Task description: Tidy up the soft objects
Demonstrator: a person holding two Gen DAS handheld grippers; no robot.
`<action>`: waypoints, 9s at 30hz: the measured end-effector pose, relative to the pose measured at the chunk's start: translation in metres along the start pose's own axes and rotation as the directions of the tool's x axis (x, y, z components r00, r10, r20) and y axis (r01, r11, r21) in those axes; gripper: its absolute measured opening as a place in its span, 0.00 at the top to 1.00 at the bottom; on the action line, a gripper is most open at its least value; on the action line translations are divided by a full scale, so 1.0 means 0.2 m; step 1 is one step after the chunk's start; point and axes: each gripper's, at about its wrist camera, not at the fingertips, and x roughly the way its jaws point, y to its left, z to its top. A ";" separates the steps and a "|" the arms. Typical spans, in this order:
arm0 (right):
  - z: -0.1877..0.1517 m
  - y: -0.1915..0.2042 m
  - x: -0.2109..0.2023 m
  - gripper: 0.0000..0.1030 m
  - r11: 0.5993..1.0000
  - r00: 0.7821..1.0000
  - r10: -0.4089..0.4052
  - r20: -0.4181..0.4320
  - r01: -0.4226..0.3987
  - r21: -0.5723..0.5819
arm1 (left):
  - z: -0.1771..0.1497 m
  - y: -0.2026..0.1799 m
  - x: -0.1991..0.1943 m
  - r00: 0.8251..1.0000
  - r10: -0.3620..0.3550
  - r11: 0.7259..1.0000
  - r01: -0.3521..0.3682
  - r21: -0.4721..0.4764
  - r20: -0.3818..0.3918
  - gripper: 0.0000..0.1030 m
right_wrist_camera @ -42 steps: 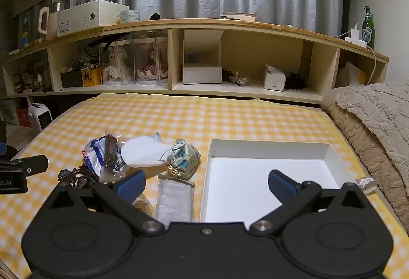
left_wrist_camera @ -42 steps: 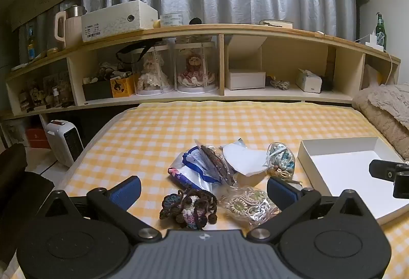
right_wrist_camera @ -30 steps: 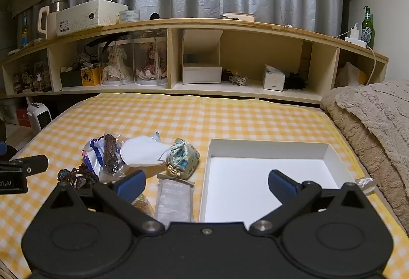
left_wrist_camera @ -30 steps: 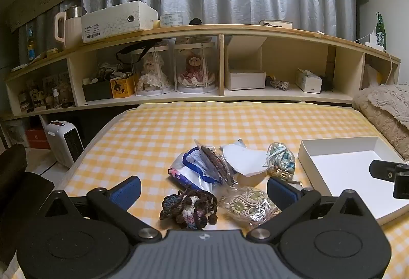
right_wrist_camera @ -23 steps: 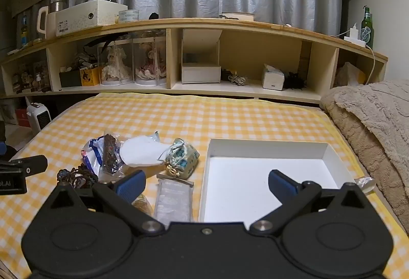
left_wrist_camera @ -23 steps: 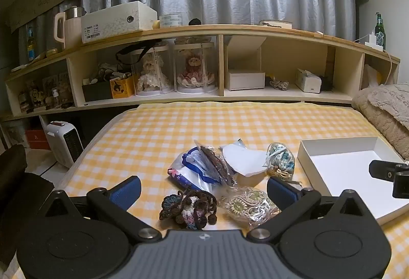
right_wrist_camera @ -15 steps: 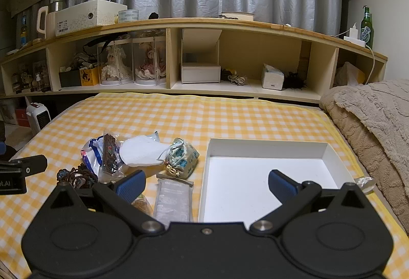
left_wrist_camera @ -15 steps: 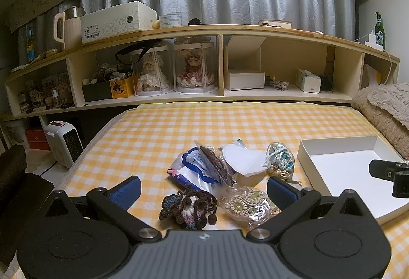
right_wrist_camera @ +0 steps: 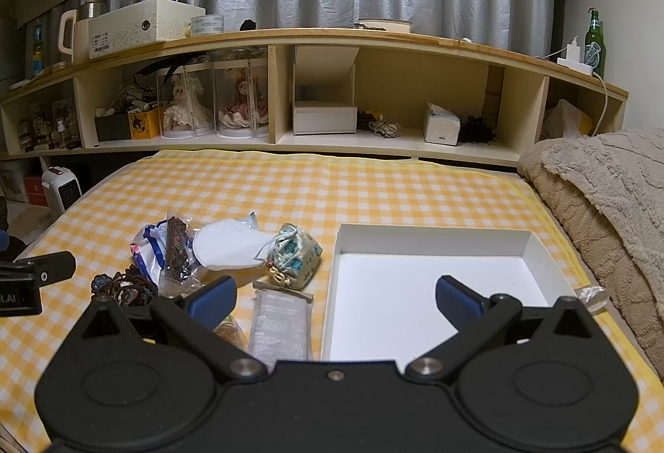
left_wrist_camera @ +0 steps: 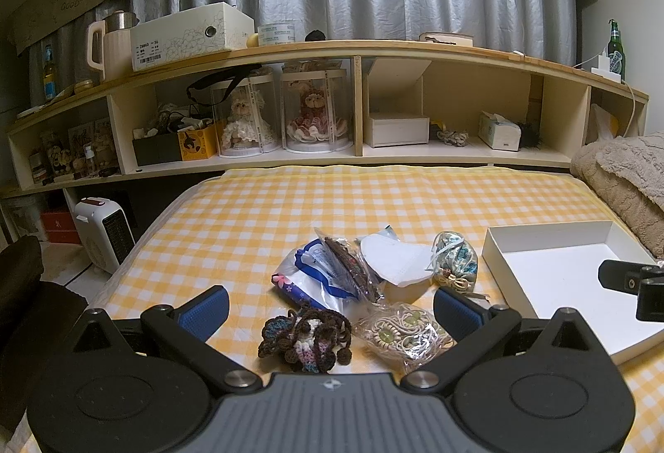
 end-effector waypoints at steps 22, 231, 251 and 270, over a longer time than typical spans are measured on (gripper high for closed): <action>0.00 0.00 0.00 0.00 1.000 1.000 0.000 -0.002 0.000 0.000 | -0.01 0.00 0.00 1.000 0.001 1.000 -0.001 0.000 -0.002 0.00; 0.08 -1.19 0.80 0.15 0.982 0.942 -0.130 -0.308 0.166 0.091 | 0.29 -1.34 1.16 0.803 -0.512 0.858 0.491 -0.150 -0.304 0.08; 0.15 -1.07 0.29 0.04 0.974 0.961 -0.175 -0.214 0.201 0.106 | 0.32 -1.14 0.70 0.856 -0.460 0.881 0.474 0.003 -0.238 0.00; 0.17 -0.90 -0.01 0.00 0.979 0.979 -0.146 -0.141 0.163 0.122 | 0.29 -0.94 0.43 0.898 -0.407 0.907 0.419 0.039 -0.166 0.00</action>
